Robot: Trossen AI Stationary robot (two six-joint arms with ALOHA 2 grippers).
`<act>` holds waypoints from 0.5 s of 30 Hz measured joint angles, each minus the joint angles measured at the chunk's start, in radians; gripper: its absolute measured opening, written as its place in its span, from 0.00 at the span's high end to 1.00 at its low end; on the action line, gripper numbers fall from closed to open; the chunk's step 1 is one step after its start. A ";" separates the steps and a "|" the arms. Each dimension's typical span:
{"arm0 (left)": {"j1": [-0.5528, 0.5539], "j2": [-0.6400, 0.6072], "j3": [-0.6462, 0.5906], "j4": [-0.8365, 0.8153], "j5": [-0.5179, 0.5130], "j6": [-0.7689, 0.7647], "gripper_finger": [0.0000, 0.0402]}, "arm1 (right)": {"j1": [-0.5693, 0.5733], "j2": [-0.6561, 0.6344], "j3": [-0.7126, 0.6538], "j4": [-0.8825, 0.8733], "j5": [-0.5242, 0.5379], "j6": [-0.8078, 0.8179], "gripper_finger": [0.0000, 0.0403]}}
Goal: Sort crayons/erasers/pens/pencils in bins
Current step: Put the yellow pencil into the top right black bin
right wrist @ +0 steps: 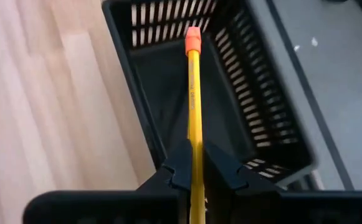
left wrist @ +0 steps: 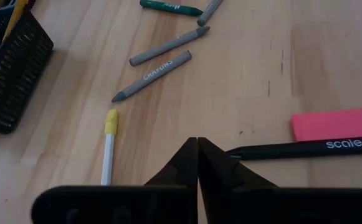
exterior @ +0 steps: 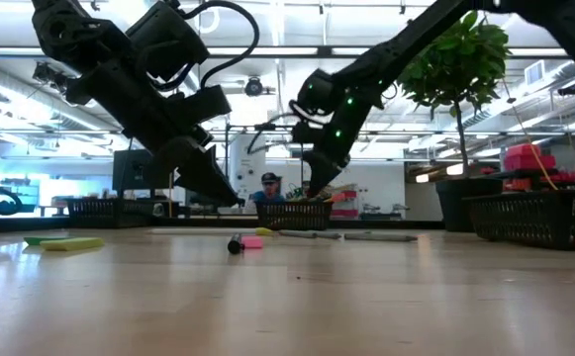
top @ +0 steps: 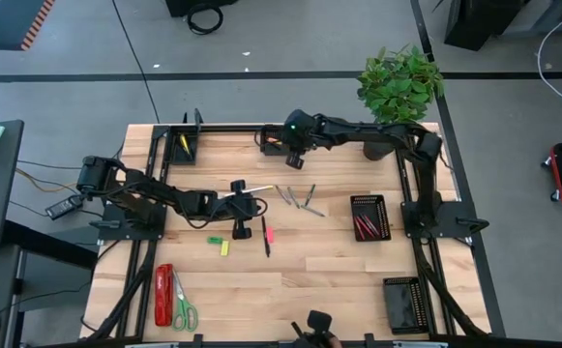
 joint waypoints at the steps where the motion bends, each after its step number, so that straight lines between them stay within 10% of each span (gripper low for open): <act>1: -0.002 0.000 0.000 -0.001 0.000 -0.002 0.97 | -0.004 0.013 0.008 -0.007 0.000 0.000 0.93; 15: -0.008 0.000 0.000 -0.009 0.000 -0.020 0.96 | -0.032 0.016 0.033 -0.008 -0.001 0.006 0.82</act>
